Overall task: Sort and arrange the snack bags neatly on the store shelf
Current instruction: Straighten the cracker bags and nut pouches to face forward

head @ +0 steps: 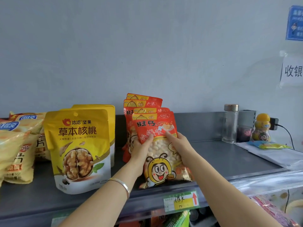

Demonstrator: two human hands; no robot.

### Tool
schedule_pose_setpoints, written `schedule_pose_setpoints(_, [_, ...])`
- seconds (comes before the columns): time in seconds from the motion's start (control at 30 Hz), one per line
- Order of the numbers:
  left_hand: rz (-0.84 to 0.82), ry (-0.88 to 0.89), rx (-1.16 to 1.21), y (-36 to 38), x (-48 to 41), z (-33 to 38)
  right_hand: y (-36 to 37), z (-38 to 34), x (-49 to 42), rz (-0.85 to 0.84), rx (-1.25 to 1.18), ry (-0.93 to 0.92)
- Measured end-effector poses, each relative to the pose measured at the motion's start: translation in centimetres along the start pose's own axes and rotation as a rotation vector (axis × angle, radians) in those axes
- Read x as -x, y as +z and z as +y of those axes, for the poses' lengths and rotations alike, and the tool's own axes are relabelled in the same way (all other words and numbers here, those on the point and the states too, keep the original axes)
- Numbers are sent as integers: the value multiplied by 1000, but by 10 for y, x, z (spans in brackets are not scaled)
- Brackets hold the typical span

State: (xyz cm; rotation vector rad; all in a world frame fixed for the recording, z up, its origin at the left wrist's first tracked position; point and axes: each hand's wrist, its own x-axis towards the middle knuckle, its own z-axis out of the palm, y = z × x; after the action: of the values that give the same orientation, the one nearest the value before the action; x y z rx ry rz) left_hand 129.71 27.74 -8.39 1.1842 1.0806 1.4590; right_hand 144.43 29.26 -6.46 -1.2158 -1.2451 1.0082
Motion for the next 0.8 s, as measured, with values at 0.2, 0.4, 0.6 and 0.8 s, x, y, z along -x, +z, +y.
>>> schedule_pose_setpoints(0.2, [221,146,-217,-9,-35,-2,1,-6,-6,40,73,-30])
schedule_pose_setpoints(0.4, [266,183,-153,-11,-67,24,-4,-32,-30,119,199,-126])
schedule_pose_setpoints(0.6, [316,90,-145,-16,-90,33,-3,-40,-58,19,25,30])
schedule_pose_setpoints(0.8, [112,74,-42,-18,-117,10,0,-33,-70,-138,-122,70])
